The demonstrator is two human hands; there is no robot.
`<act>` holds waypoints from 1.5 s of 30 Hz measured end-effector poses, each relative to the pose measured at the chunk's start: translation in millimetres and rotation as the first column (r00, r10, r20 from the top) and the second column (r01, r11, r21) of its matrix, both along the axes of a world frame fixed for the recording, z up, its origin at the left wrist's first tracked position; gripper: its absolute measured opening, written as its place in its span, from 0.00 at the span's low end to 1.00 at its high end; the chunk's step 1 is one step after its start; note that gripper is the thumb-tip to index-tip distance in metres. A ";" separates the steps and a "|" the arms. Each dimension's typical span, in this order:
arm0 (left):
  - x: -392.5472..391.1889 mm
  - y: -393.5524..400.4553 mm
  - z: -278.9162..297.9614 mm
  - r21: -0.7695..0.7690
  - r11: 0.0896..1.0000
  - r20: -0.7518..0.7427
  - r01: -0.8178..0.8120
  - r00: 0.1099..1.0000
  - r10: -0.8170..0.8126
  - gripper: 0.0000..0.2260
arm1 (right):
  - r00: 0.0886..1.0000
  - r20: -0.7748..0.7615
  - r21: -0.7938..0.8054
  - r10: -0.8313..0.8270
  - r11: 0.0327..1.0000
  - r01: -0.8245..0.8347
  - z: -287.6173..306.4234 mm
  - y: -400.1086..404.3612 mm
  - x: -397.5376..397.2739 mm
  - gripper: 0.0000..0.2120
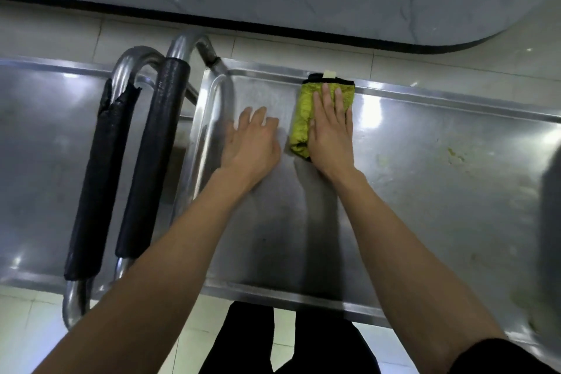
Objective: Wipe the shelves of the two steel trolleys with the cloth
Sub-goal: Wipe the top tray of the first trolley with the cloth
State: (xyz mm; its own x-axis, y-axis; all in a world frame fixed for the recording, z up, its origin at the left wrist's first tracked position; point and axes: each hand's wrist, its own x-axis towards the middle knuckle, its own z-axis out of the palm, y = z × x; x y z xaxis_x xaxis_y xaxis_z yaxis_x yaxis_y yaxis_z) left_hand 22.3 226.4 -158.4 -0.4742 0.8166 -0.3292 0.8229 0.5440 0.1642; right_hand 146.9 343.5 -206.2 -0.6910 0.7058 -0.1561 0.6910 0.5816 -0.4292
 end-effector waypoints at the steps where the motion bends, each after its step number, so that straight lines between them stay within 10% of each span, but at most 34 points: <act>1: 6.3 6.3 -1.2 -0.009 1.000 -0.002 0.018 1.000 -0.018 0.18 | 1.000 0.011 0.003 -0.018 1.000 0.018 1.2 6.3 11.7 0.28; 18: 45.9 24.6 -10.8 -0.023 0.995 0.001 0.099 0.995 -0.099 0.18 | 0.984 0.117 0.049 -0.134 0.990 0.129 5.9 68.9 131.5 0.33; 25: -7.3 -18.1 -7.8 0.010 0.993 -0.079 -0.119 0.990 0.119 0.18 | 0.983 0.145 0.135 -0.112 0.986 0.093 -4.1 30.7 86.9 0.27; 45: -47.7 -63.1 -25.8 -0.056 0.997 0.060 -0.062 0.996 0.065 0.25 | 0.948 0.139 0.083 0.286 0.951 -0.298 -8.9 -42.5 -112.2 0.27</act>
State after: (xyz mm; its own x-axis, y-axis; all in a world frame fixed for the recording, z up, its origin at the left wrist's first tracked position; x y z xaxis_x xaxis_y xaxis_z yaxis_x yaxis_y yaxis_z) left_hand -25.4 163.3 -184.2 -0.5021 0.7657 -0.4020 0.7755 0.6044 0.1825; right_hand 34.7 301.0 -215.1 -0.8489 0.4925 -0.1917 0.5283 0.8019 -0.2791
